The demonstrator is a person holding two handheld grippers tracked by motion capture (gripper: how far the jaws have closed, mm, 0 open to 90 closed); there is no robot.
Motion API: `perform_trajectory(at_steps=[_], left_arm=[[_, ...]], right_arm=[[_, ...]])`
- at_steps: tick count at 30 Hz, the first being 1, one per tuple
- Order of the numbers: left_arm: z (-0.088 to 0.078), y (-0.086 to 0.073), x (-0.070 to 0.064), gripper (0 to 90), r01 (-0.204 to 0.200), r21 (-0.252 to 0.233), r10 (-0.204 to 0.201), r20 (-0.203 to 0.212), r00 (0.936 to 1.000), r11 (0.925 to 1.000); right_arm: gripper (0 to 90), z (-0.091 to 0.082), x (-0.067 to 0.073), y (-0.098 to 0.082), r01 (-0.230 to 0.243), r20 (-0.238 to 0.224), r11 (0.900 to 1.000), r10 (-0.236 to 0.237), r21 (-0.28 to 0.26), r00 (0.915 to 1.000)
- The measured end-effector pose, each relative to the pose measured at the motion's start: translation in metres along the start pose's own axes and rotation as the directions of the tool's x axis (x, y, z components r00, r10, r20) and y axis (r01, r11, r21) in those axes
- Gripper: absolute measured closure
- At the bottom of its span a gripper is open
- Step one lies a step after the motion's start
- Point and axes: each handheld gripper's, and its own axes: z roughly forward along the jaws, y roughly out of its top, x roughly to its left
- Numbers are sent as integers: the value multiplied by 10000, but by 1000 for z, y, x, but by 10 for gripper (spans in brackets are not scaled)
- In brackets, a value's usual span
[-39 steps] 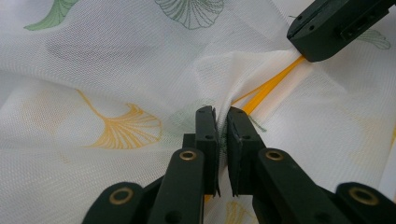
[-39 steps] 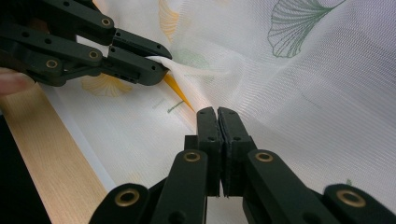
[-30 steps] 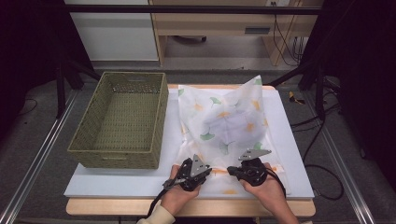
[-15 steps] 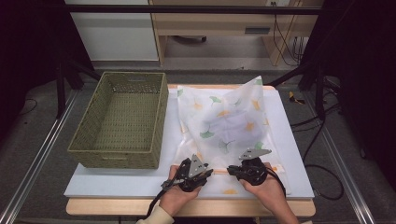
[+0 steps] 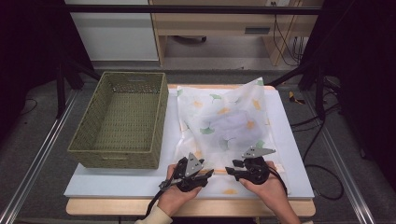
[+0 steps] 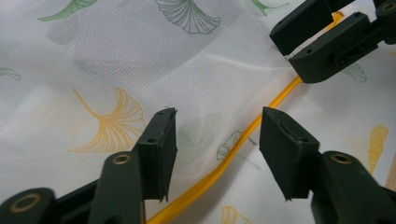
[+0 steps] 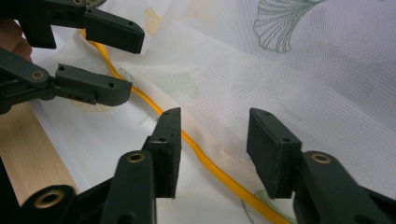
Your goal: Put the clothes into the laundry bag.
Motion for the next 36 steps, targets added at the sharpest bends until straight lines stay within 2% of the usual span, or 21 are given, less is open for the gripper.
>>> perform_trajectory(at_steps=[2,6,9,12,13,17,19,23,27,33,36], left_arm=[[-2,1,1,395,9,-43,-9,-6,10000,10000],[-6,0,2,356,101,-119,-103,-145,9998,9999],[-7,-1,2,266,128,32,-128,-174,9998,9999],[-8,0,2,221,244,63,-242,-362,9991,9997],[-11,0,3,188,287,46,-286,-373,9989,9996],[-16,2,3,157,378,-60,-380,-372,9986,9993],[-22,2,4,128,430,-157,-434,-270,9987,9990],[-33,1,5,111,617,-356,-628,-298,9976,9975],[-41,-1,6,103,653,-471,-667,-269,9974,9968],[-63,-5,17,101,954,-800,-994,-474,9939,9922],[-70,-10,20,109,1072,-832,-1122,-585,9920,9908]], right_arm=[[461,-3,-2,1,-15,126,9996,19,-280,9999],[408,-5,-4,2,-86,271,9990,98,-433,9996],[357,-7,-5,3,177,560,9978,-141,-642,9983],[293,-7,-5,4,226,718,9968,-171,-764,9973],[242,-8,-5,5,197,863,9960,-121,-876,9962],[174,-9,-5,6,299,1097,9925,-169,-1183,9938],[114,-11,-4,7,562,1367,9878,-362,-1455,9900],[117,-14,-3,8,602,1481,9828,-342,-1747,9884],[140,-15,-4,8,784,1646,9810,-489,-1778,9851],[188,-15,-3,8,943,1968,9800,-589,-1752,9787],[190,-15,-3,8,993,1970,9789,-633,-1788,9784]])
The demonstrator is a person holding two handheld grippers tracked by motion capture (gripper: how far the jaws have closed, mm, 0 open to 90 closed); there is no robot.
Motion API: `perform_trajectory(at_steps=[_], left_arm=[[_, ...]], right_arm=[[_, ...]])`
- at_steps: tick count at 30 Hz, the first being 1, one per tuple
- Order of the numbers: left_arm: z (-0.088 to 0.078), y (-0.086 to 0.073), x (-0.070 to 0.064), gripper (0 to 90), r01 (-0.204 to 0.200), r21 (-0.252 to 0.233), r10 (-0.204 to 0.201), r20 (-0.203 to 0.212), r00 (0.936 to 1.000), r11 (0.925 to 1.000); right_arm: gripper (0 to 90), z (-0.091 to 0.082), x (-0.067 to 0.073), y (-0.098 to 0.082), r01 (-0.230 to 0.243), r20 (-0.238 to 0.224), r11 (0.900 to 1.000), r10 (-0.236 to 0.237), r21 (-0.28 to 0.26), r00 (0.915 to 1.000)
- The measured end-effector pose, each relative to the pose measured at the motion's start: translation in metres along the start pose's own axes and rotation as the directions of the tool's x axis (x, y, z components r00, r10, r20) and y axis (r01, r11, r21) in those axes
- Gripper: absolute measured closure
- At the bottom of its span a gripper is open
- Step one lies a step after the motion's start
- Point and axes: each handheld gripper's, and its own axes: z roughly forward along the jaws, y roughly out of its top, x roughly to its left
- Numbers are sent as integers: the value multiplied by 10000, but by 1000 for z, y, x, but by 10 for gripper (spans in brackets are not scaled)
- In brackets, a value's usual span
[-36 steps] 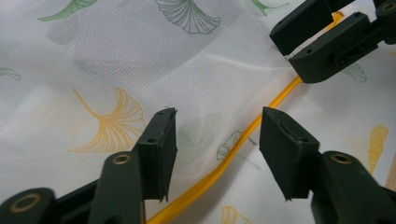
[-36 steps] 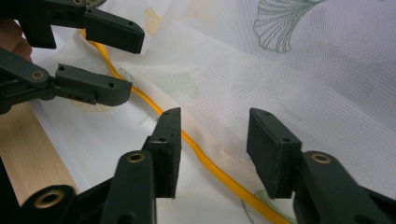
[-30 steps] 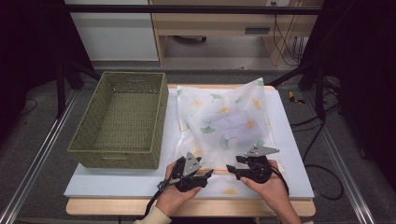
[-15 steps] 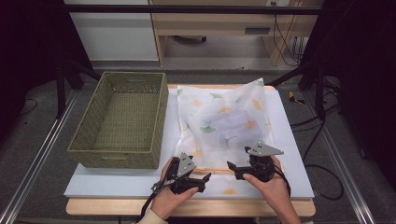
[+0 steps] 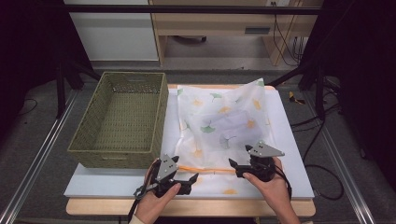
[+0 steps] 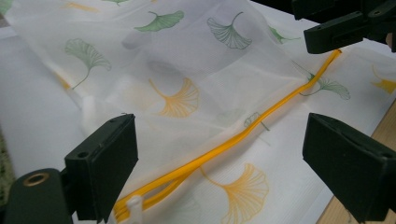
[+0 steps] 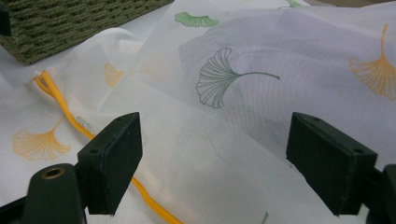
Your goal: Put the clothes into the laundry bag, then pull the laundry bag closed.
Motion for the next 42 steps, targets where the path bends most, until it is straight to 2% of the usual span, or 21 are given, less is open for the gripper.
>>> perform_trajectory(at_steps=[6,14,17,20,21,22,23,26,30,32,36,38,40,42], left_arm=[[-15,-5,5,160,316,-208,-319,-176,9993,9993],[-34,-14,9,199,637,71,-631,-630,9960,9979],[-41,-16,12,238,598,92,-589,-801,9950,9982],[-46,-19,14,310,474,201,-447,-1155,9923,9987],[-47,-19,15,366,524,186,-497,-1236,9911,9985],[-48,-20,16,366,493,232,-460,-1255,9910,9985],[-48,-21,17,405,381,377,-325,-1401,9896,9986],[-45,-24,17,500,270,734,-145,-1658,9860,9969],[-42,-27,21,584,313,1211,-82,-1865,9824,9921],[-42,-29,24,639,478,1239,-217,-2044,9787,9911],[-33,-33,32,715,803,1330,-548,-1857,9811,9879],[-27,-34,33,748,755,1364,-495,-1845,9816,9878],[-20,-34,33,770,588,1481,-281,-2012,9792,9872],[-15,-35,34,786,617,1514,-306,-1999,9793,9865]], right_arm=[[239,-1,2,1,32,-26,10000,-32,-17,10000],[238,0,3,0,-38,-52,10000,38,78,10000],[238,1,2,0,-40,-45,9999,40,109,10000],[237,1,2,0,-86,-67,9999,86,102,9999],[237,1,2,0,-109,-63,9999,110,123,9999],[237,1,2,0,-109,-63,9999,110,123,9999],[237,1,2,-1,-88,-72,9998,89,154,9999],[237,2,3,-1,-72,-93,9998,74,158,9999],[237,2,4,0,-63,-103,9998,65,202,9999],[238,2,4,0,-39,-118,9998,42,198,9999],[240,4,5,-1,-20,-154,9996,24,288,9999],[241,4,7,0,19,-194,9995,-13,301,9998],[243,4,8,0,42,-216,9995,-35,307,9998],[244,5,9,0,9,-240,9995,-1,328,9997]])
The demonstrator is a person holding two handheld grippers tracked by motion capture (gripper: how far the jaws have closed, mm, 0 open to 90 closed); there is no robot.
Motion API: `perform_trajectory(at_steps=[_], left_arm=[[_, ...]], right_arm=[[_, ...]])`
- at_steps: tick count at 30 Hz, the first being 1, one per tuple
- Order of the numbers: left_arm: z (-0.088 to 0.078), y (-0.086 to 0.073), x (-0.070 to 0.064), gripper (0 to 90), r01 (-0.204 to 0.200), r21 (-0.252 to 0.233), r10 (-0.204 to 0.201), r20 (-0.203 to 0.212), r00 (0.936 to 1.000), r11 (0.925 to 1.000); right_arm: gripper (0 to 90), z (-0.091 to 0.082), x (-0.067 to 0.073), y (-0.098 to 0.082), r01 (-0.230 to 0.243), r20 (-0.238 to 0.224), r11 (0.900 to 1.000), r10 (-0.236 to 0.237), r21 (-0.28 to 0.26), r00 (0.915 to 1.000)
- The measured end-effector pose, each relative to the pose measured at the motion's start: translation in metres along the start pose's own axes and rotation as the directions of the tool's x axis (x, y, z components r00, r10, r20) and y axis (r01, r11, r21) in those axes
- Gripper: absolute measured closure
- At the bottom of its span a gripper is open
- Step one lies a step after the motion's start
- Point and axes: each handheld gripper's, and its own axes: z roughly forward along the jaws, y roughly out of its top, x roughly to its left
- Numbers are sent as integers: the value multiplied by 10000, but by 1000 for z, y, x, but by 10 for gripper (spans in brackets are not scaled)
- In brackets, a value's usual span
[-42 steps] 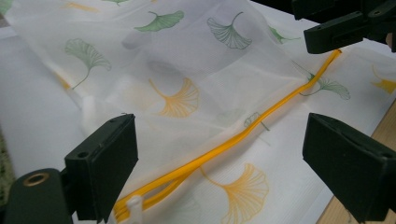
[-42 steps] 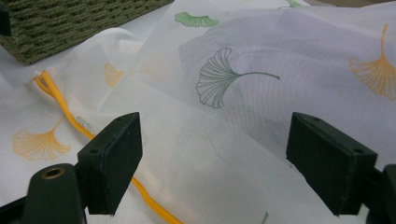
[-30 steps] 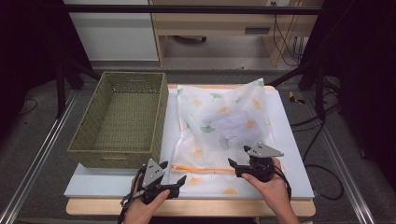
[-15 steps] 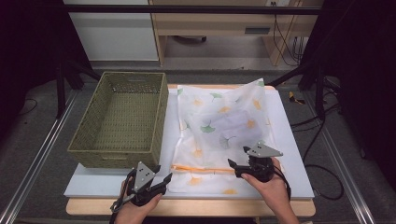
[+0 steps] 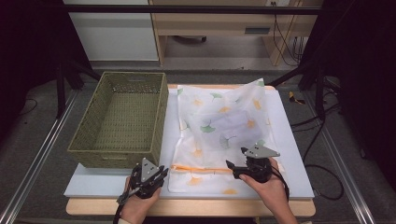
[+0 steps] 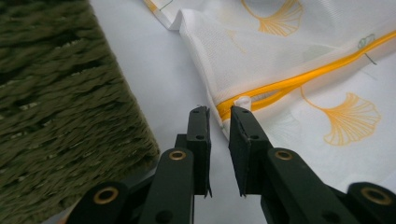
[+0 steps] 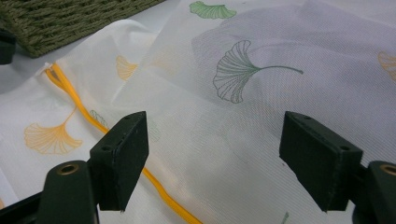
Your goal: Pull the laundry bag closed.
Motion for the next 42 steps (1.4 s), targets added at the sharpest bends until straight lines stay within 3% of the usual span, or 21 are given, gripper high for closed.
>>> perform_trajectory(at_steps=[7,17,23,29,34,37,42], left_arm=[[8,-1,1,799,13,-27,-14,-137,9999,10000],[16,-3,5,791,606,-90,-601,453,9972,9981],[19,-4,3,758,571,-113,-562,708,9959,9983],[21,-4,3,701,458,-107,-449,709,9965,9989],[25,-5,4,647,666,-13,-662,796,9946,9978],[27,-5,2,627,421,132,-431,882,9952,9990],[28,-6,2,628,444,82,-449,883,9951,9990]], right_arm=[[248,1,1,0,106,-46,9999,-106,30,9999],[250,2,3,0,138,-121,9999,-138,40,9998],[251,2,3,0,112,-137,9999,-112,34,9998],[251,3,3,0,118,-172,9999,-116,70,9998],[251,3,4,0,126,-208,9999,-124,102,9997],[251,3,4,0,126,-216,9999,-123,110,9997],[250,3,3,0,85,-216,9999,-83,88,9997]])
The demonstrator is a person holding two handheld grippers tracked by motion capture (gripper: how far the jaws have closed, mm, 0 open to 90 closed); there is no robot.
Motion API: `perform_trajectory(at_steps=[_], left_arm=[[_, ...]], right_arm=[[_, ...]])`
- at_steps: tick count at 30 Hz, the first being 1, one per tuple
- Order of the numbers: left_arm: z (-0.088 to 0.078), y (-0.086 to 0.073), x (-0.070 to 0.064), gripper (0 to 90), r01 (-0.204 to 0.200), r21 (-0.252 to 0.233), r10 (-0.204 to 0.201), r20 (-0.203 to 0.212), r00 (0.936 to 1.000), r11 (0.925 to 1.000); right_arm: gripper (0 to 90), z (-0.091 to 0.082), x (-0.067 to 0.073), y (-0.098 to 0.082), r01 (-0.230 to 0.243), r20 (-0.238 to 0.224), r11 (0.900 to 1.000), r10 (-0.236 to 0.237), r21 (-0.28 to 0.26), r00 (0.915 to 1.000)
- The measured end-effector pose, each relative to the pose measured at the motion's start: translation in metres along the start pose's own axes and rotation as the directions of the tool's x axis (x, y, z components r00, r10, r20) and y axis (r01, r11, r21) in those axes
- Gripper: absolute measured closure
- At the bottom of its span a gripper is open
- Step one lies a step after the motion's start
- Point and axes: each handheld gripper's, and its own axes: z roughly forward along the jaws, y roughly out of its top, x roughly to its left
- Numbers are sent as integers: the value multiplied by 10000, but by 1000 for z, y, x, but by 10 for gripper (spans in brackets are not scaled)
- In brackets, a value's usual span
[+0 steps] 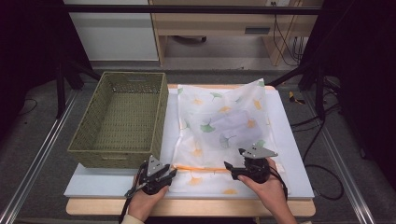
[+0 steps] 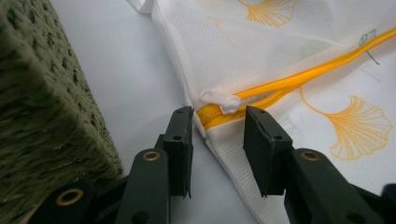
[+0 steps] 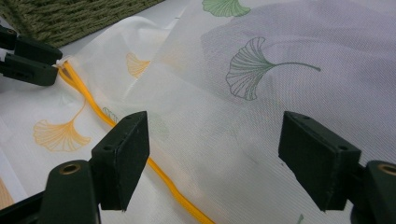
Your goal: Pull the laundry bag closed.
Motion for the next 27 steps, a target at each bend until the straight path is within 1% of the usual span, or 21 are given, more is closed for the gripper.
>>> perform_trajectory(at_steps=[4,6,10,13,14,15,17,20,22,24,26,27], left_arm=[[0,0,-1,629,-51,-6,51,2,10000,10000],[0,0,-2,632,43,-26,-43,99,9999,10000],[0,0,-6,618,-242,75,242,62,9997,9997],[0,-1,-6,617,-301,27,301,17,9995,9995],[0,-2,-7,619,-256,4,256,2,9997,9997],[0,-2,-6,622,-351,-37,351,-61,9994,9994],[0,-3,-7,643,-391,-87,390,-157,9991,9992],[0,-5,-6,695,-345,-154,341,-272,9990,9993],[-1,-6,-8,737,-411,-167,404,-381,9985,9990],[-1,-6,-10,760,-521,-185,511,-513,9974,9985],[-1,-7,-12,791,-525,-219,511,-608,9968,9984],[-1,-7,-13,801,-629,-190,616,-652,9960,9978]], right_arm=[[250,0,0,0,-18,-7,10000,18,17,10000],[250,0,0,0,-21,-9,10000,21,20,10000],[251,-1,-1,0,-52,0,10000,52,-8,10000],[250,-1,-1,0,-52,15,10000,52,2,10000],[250,-1,-1,0,-55,9,10000,55,0,10000],[250,-1,-1,0,-42,5,10000,42,-8,10000],[250,-1,-1,0,-32,-11,10000,32,2,10000],[248,0,0,0,-7,-19,10000,7,12,10000],[248,0,0,0,-43,-26,10000,43,47,10000],[247,0,0,0,-35,-31,10000,35,40,10000],[246,0,0,0,-17,-33,10000,17,47,10000],[246,0,0,0,13,-39,10000,-12,34,10000]])
